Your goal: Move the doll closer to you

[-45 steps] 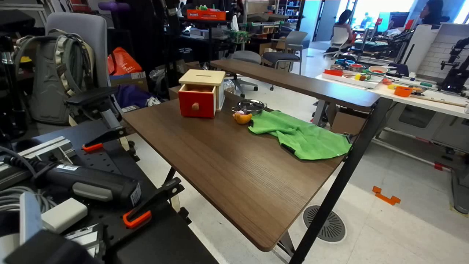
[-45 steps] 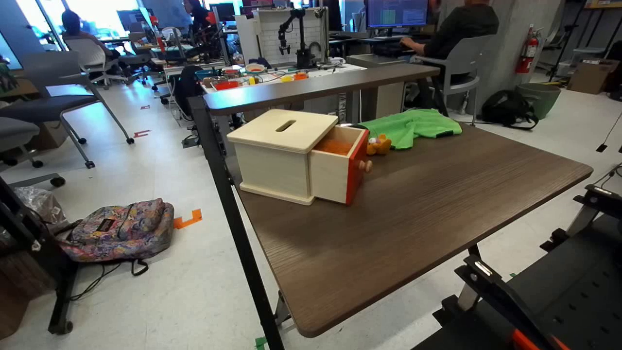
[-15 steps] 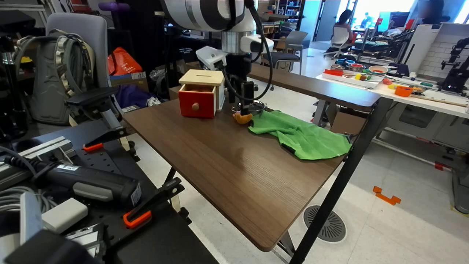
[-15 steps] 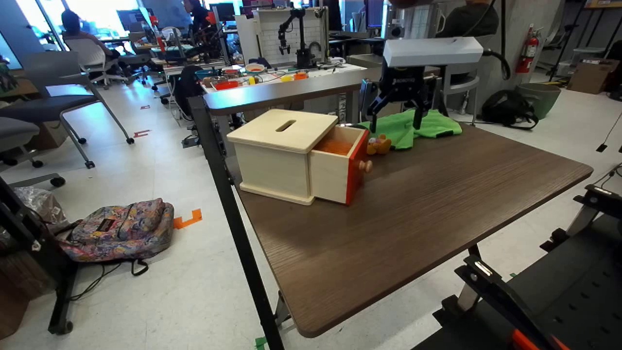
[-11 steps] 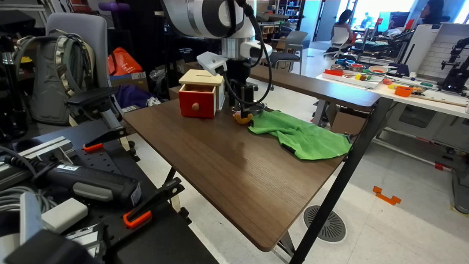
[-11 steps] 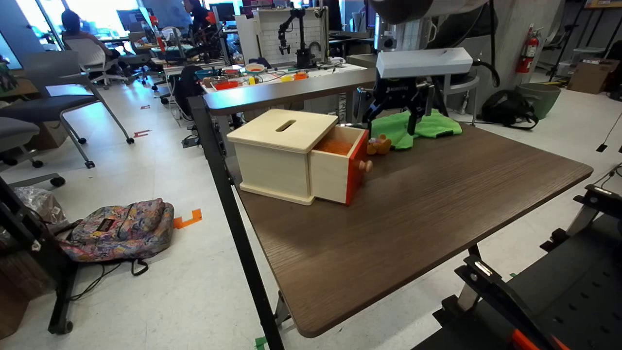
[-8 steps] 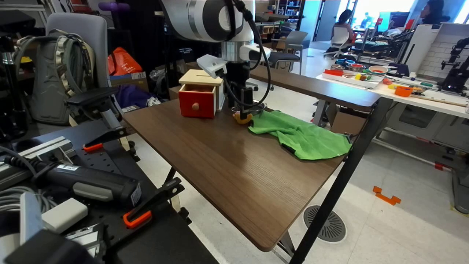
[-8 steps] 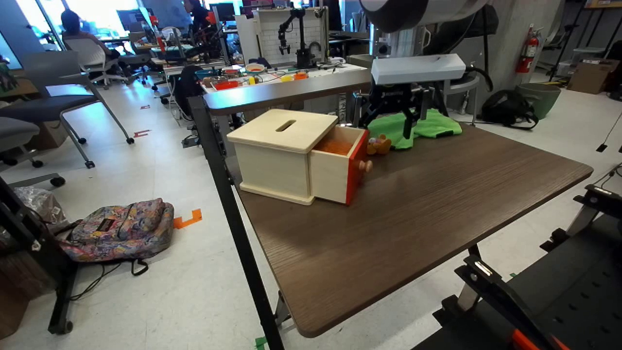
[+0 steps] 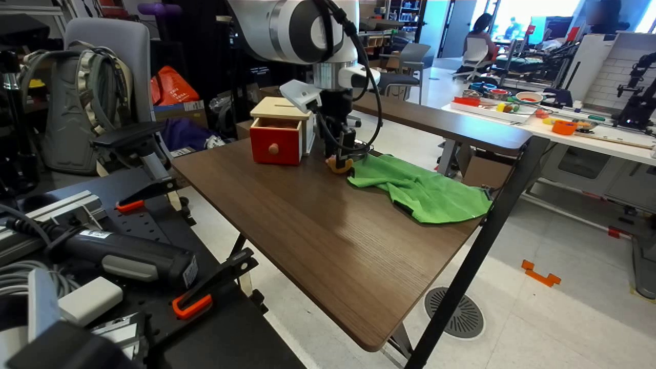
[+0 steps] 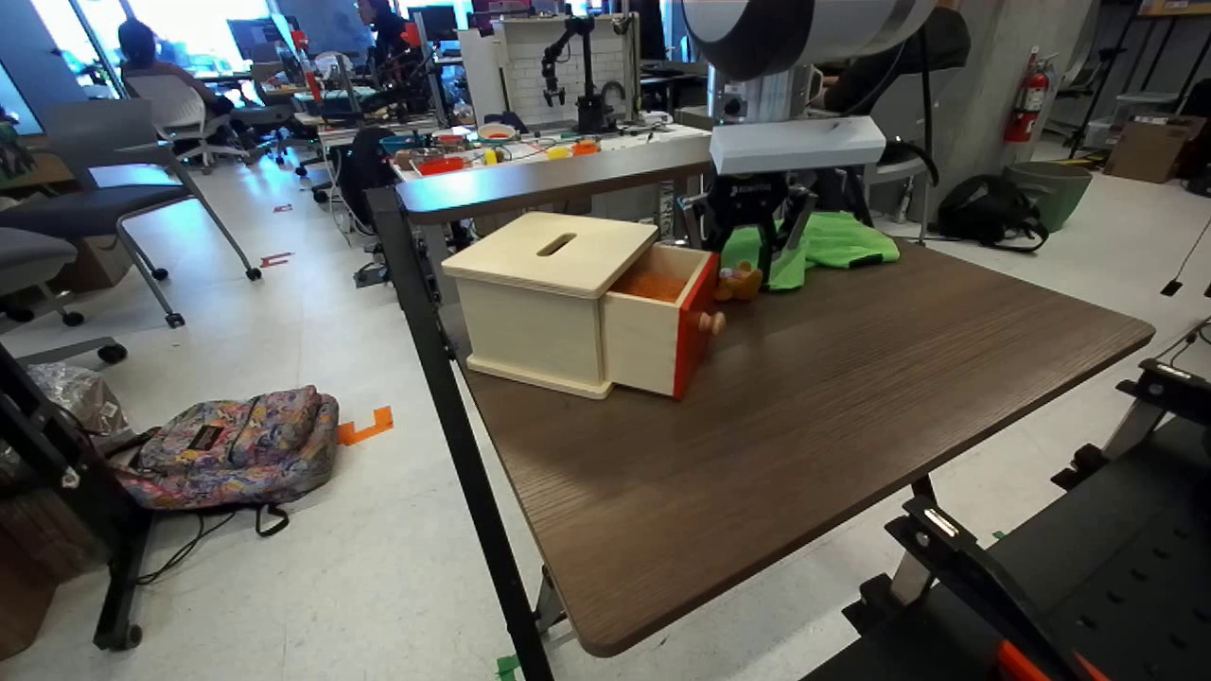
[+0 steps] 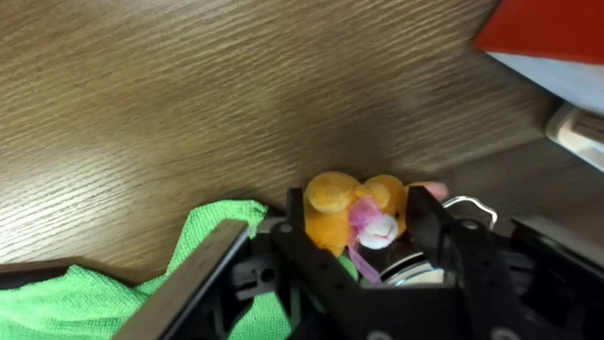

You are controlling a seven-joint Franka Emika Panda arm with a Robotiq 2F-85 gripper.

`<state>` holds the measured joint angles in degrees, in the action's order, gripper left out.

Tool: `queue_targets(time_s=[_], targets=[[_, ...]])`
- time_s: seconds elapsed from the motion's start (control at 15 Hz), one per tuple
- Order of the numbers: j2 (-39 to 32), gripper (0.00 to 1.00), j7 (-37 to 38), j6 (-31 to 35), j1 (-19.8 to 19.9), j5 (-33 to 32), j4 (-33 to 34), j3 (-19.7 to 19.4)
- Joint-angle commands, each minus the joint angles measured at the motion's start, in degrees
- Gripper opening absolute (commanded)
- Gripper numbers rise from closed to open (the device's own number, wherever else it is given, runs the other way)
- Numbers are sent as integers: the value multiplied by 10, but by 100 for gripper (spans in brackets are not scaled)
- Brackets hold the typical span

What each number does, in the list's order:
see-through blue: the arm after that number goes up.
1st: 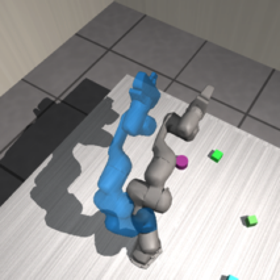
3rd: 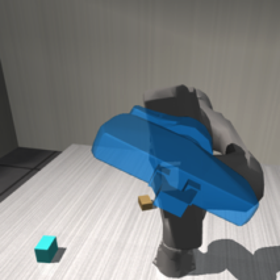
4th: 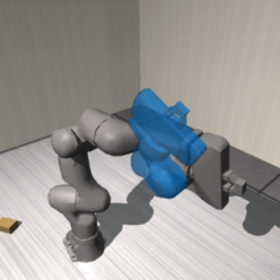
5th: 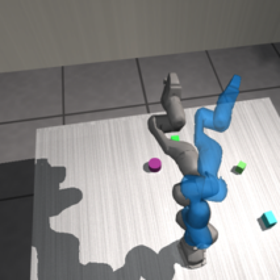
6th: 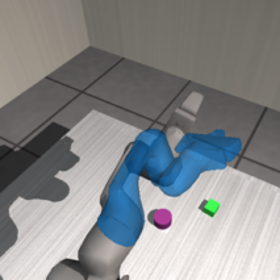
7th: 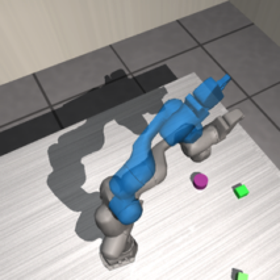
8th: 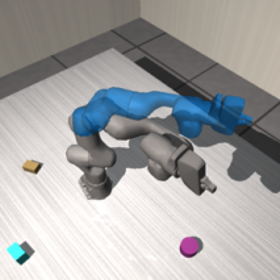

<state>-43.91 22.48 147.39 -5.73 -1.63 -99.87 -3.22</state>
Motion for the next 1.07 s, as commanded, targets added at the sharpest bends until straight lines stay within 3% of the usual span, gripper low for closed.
queue_targets(time_s=[0.0,0.27,0.67,1.0], targets=[[-16,27,-7,-9,-3,15,29,-7],[-20,1,-8,-13,-1,16,38,-8],[-8,1,-18,-19,5,20,27,-4],[35,1,-25,-2,-3,8,-48,-16]])
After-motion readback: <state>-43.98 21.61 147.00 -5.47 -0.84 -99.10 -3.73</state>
